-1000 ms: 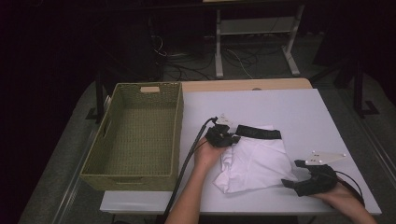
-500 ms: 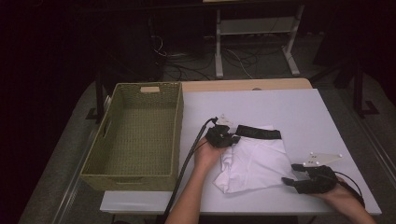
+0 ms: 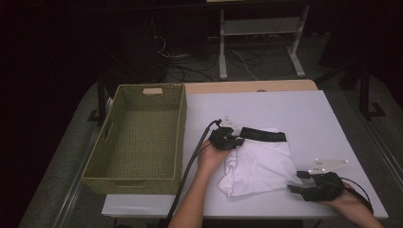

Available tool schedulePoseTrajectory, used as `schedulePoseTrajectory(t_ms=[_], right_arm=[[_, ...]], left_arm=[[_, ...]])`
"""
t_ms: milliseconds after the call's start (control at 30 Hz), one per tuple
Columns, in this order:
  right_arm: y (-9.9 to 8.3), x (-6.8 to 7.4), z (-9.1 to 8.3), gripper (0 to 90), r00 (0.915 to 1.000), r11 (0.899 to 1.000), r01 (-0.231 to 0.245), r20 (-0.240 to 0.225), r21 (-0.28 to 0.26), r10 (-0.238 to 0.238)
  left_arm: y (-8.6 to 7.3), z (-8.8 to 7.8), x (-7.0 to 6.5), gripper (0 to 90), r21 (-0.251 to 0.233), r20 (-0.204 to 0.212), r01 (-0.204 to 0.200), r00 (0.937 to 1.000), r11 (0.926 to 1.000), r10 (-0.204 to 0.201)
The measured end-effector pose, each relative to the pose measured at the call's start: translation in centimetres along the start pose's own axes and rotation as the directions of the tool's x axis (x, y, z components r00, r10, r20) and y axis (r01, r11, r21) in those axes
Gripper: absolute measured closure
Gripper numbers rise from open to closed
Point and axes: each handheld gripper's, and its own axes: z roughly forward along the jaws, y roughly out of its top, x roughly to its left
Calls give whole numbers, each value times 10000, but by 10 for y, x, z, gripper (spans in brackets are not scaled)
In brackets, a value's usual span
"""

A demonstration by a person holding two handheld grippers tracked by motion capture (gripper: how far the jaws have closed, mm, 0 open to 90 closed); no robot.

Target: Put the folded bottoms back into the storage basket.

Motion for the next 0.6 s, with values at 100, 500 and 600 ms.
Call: schedulePoseTrajectory(t_ms=[100, 500, 600], right_arm=[[1, 1, 1, 422, 9999, 10000, 74, 115, 8, -74], [6, 5, 2, 757, 9982, 9982, 587, 70, 120, -588], [7, 3, 3, 788, 9981, 9980, 618, 19, 103, -618]], left_arm=[[0, 0, 0, 760, 7, 3, -7, 10000, 10000, 7], [0, 0, 0, 760, 21, -6, -36, 10000, 10000, 36], [0, 0, -1, 761, 0, -29, -40, 10000, 10000, 40]])
